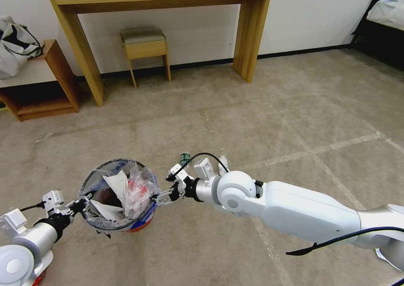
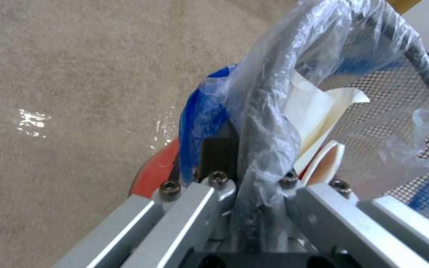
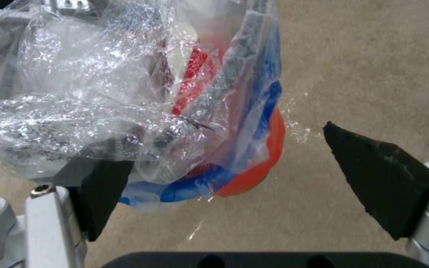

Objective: Pick up the trash bin and place the garbage on the floor into it.

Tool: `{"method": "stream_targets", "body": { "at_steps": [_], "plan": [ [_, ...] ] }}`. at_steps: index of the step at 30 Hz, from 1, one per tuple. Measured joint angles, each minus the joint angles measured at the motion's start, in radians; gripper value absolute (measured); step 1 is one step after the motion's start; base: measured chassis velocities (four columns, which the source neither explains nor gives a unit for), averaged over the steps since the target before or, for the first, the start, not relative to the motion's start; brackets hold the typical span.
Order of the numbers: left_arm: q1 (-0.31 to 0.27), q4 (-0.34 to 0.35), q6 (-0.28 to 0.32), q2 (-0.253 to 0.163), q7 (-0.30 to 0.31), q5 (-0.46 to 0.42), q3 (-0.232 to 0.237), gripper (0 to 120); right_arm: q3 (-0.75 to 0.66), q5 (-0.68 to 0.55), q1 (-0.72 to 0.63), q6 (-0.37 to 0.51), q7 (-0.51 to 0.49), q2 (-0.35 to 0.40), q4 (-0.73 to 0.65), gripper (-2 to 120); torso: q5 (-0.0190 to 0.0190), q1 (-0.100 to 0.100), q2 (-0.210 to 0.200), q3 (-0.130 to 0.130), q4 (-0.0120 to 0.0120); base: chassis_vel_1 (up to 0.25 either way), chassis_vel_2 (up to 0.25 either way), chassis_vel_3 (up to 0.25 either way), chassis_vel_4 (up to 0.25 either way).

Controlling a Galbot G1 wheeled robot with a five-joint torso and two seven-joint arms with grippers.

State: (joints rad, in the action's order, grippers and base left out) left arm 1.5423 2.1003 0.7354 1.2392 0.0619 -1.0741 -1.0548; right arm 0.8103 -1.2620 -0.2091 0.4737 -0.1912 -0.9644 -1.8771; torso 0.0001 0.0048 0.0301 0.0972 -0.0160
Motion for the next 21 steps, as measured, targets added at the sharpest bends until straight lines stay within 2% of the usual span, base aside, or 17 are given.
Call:
{"method": "stream_targets", "body": {
  "at_steps": [13,21],
  "plan": [
    [-0.01,-0.01,0.0,0.0,0.0,0.001,0.006,1,-0.001,-0.019,0.001,0.009,-0.026,0.016,-0.028,93,-0.0001,0.0,0.0,0.0,0.0,0.0,0.0,0.0,0.0],
    [-0.007,-0.008,0.0,0.004,-0.001,0.006,0.012,1,-0.011,-0.032,0.023,0.009,-0.031,-0.008,-0.018,93,-0.0002,0.0,0.0,0.0,0.0,0.0,0.0,0.0,0.0]
  ]
}}
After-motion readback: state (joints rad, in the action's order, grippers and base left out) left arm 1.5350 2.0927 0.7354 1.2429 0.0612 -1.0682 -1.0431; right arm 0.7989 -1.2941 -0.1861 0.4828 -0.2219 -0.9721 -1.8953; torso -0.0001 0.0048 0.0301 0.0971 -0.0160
